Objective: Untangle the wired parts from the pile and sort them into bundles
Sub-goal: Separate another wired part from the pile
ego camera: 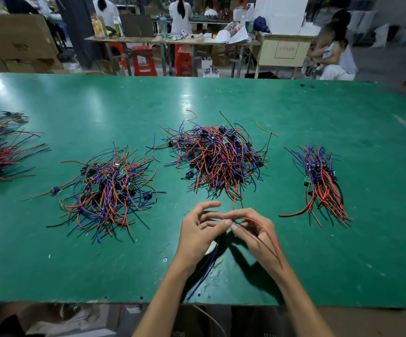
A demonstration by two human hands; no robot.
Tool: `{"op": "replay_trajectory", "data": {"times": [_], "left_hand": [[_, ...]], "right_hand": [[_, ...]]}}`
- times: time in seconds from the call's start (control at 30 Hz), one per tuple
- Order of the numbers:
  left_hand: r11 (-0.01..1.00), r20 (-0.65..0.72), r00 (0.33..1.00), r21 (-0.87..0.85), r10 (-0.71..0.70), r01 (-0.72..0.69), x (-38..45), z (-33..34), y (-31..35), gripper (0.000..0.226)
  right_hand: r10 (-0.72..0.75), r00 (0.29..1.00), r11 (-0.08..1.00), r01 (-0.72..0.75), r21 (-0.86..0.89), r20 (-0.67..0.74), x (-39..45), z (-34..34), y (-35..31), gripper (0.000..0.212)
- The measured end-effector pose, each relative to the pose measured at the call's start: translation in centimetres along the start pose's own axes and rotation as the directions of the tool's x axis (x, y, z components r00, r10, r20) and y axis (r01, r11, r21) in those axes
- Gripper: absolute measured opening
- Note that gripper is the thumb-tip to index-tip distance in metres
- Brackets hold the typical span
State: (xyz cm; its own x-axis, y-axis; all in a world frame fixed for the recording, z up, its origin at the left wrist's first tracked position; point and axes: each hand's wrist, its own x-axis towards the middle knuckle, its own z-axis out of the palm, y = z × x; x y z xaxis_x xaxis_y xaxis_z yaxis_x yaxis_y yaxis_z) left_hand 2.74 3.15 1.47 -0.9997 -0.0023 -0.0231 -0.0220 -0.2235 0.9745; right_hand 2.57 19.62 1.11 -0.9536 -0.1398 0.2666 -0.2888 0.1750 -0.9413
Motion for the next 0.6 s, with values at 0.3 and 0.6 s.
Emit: {"op": "replay_trajectory", "data": {"times": [0.3,0.6], "left_hand": [[0.998,0.061,0.998,0.058,0.012,-0.016,-0.3,-0.3,0.0,0.043],[0.995,0.106,0.993,0.09,-0.047,0.037,-0.1,0.2,0.3,0.024]], "right_hand": [[0.137,0.982,0.988,-0.126,0.088,-0.127,0.3,0.5,1.1,0.009],[0.124,0.973,0.972,-0.08,0.219,-0.194,0.5,0.5,1.0,0.017]]}}
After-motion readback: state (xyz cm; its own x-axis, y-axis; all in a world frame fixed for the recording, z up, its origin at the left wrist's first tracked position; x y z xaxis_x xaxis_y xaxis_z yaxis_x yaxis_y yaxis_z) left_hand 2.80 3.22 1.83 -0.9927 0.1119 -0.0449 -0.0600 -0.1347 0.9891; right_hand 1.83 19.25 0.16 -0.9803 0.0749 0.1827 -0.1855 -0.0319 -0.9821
